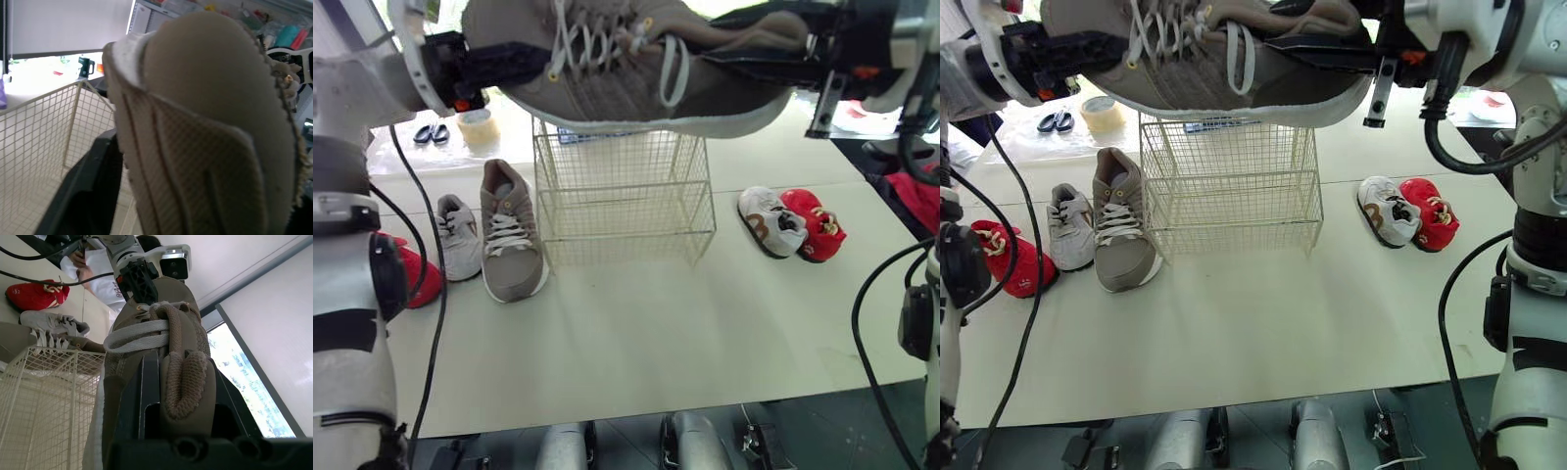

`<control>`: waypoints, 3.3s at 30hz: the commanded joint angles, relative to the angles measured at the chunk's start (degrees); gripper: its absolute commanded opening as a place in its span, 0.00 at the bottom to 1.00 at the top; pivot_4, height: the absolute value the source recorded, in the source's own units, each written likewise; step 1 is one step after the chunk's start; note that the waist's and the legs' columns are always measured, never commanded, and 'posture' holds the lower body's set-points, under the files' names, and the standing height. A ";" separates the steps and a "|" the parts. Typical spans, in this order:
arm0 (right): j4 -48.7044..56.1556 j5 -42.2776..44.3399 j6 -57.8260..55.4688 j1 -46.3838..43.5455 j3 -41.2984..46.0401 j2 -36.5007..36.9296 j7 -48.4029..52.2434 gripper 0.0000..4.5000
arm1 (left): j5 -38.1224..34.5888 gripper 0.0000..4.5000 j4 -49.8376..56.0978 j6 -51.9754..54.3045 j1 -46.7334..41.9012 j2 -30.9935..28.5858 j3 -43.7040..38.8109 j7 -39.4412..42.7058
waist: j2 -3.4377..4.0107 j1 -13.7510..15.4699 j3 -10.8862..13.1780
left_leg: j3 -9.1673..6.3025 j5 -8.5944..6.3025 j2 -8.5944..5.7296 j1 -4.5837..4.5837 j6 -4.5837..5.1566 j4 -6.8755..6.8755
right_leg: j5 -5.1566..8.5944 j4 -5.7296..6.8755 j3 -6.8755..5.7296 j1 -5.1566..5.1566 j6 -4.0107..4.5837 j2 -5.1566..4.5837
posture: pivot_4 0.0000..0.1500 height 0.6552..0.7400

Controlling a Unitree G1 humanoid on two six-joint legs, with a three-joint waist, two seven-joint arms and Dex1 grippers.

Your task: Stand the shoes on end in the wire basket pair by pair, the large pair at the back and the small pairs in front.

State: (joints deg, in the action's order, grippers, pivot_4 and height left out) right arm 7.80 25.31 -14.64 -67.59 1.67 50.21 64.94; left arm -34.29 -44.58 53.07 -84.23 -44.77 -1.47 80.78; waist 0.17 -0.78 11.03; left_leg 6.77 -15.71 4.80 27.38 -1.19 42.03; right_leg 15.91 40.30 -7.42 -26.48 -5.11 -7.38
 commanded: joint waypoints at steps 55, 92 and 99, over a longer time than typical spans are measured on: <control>-1.88 46.55 -28.03 1.38 17.01 -34.33 -41.85 0.93 | -46.28 0.15 56.72 -15.47 38.72 38.97 -18.01 -69.38 | -0.47 0.23 -0.07 | -0.18 0.16 -0.08 -0.10 0.10 0.15 | -0.12 0.29 0.07 0.12 0.09 -0.04 | 1.00 0.29; -78.21 -7.18 15.76 -31.01 2.40 -17.42 11.02 0.38 | -46.52 0.98 86.33 -4.01 70.18 -6.27 -28.80 -66.36 | -0.37 -0.04 0.00 | 0.00 0.15 -0.01 0.00 0.07 -0.12 | -0.13 0.04 0.14 -0.11 0.12 -0.03 | 1.00 0.29; -82.08 -14.25 19.61 -29.88 1.21 -20.01 10.46 0.38 | -44.92 0.98 87.07 -7.30 72.36 -4.75 -26.12 -69.07 | -0.37 -0.05 0.00 | -0.02 0.15 -0.01 -0.01 0.06 -0.09 | -0.13 0.07 0.13 -0.09 0.12 -0.03 | 1.00 0.29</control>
State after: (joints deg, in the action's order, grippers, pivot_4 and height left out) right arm -73.83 12.83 4.30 -96.53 2.99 30.15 75.52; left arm -79.36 41.41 47.72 -11.48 -49.43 -27.67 12.25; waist -0.20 -0.83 11.02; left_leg 6.75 -15.56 4.79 27.37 -1.12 41.94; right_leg 15.78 40.37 -7.29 -26.57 -4.99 -7.41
